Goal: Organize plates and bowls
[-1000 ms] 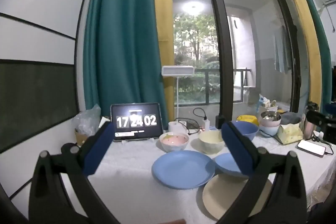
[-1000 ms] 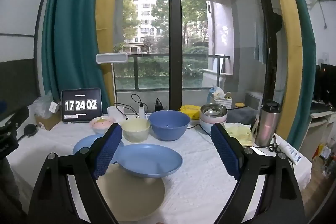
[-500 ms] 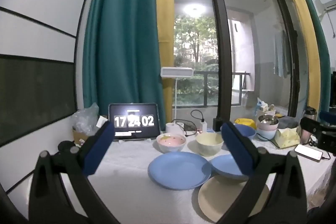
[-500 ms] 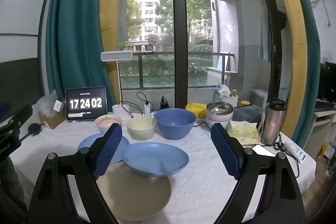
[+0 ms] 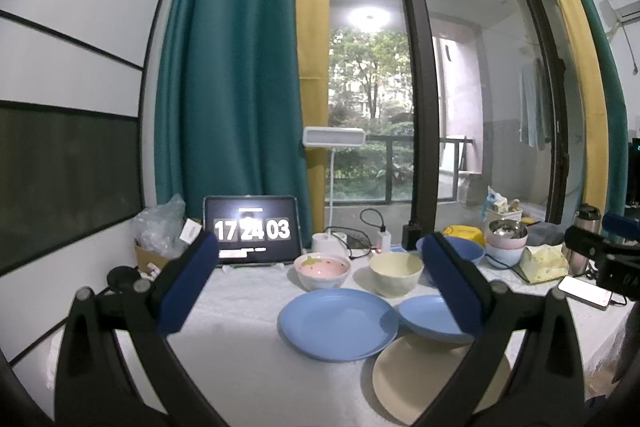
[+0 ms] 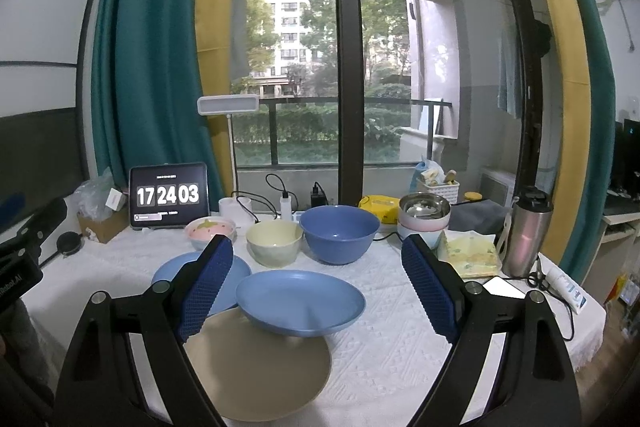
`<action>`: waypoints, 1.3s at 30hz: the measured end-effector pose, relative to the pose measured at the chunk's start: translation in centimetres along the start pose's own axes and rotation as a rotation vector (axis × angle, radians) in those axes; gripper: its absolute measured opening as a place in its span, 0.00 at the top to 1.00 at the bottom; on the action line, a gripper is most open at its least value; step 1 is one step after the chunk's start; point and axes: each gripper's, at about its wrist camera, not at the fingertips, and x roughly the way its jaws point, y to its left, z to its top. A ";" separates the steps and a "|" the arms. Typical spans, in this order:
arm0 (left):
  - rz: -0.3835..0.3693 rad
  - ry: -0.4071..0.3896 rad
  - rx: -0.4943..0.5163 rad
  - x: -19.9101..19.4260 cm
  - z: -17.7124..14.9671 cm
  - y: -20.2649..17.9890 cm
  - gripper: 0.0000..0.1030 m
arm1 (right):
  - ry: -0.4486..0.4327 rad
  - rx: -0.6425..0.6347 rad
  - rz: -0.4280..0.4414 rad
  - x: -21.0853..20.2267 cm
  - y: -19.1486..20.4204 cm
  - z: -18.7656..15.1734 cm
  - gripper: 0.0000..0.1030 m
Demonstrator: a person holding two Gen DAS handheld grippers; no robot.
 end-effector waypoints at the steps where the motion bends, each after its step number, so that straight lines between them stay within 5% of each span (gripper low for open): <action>1: -0.001 0.001 0.000 0.0 0.0 0.1 0.01 | 0.000 0.001 0.001 0.0 0.0 0.0 0.14; 39: -0.004 0.002 -0.011 -0.5 -0.3 -0.5 0.01 | 0.001 -0.002 -0.001 0.0 0.2 0.0 0.14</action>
